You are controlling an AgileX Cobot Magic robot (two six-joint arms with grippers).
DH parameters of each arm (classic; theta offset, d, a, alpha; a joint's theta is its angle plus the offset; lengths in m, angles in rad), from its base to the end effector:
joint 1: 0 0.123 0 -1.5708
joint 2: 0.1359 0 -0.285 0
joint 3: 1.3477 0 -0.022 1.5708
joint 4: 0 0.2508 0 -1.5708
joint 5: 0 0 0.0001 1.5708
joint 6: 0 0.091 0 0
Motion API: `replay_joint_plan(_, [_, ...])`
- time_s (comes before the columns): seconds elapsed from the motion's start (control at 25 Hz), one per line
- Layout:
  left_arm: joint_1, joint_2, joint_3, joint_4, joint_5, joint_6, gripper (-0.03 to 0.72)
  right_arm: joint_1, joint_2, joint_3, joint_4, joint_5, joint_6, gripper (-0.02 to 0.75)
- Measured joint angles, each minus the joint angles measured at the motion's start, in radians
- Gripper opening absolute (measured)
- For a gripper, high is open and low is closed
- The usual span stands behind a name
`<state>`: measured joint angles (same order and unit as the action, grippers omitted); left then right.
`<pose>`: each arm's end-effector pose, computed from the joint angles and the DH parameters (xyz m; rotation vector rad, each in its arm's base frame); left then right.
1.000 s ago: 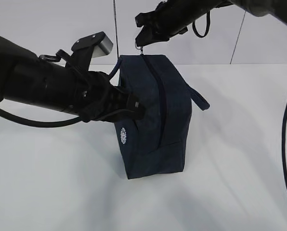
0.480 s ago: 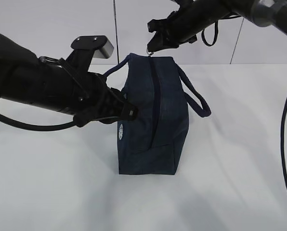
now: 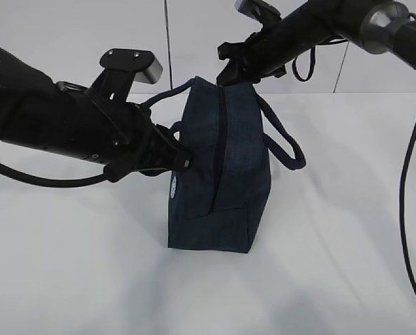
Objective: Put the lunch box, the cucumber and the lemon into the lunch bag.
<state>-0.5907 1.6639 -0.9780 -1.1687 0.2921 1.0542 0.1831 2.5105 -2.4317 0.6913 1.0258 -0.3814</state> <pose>0.2776 -0.2153 0.2198 0.7097 2.2355 -0.6576 0.5307 0.1488 0.2229 -0.4428 2.3880 0.8001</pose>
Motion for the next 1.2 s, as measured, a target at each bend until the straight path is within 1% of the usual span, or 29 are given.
replay_joint_plan(0.48, [0.000, 0.000, 0.000, 0.010, -0.035, 0.000, -0.006, -0.035, 0.033, 0.000, 0.028, -0.002, 0.002, 0.000])
replay_joint_plan(0.68, [0.000, 0.000, 0.000, 0.030, -0.083, 0.000, -0.006, -0.048, 0.035, -0.020, 0.024, 0.059, 0.002, 0.000])
replay_joint_plan(0.8, [0.000, 0.000, 0.001, 0.046, -0.164, 0.000, -0.006, -0.053, 0.036, -0.065, 0.009, 0.130, 0.002, 0.000])
replay_joint_plan(0.92, [0.000, 0.000, 0.001, 0.049, -0.299, 0.000, -0.006, -0.056, 0.038, -0.135, 0.000, 0.191, 0.010, 0.000])
replay_joint_plan(1.08, [0.000, 0.042, 0.001, 0.047, -0.462, 0.000, -0.006, -0.056, 0.040, -0.190, 0.059, 0.204, 0.064, 0.000])
replay_joint_plan(1.2, [0.009, 0.091, 0.001, 0.045, -0.527, 0.000, -0.006, -0.056, 0.040, -0.190, 0.083, 0.208, 0.101, 0.000])
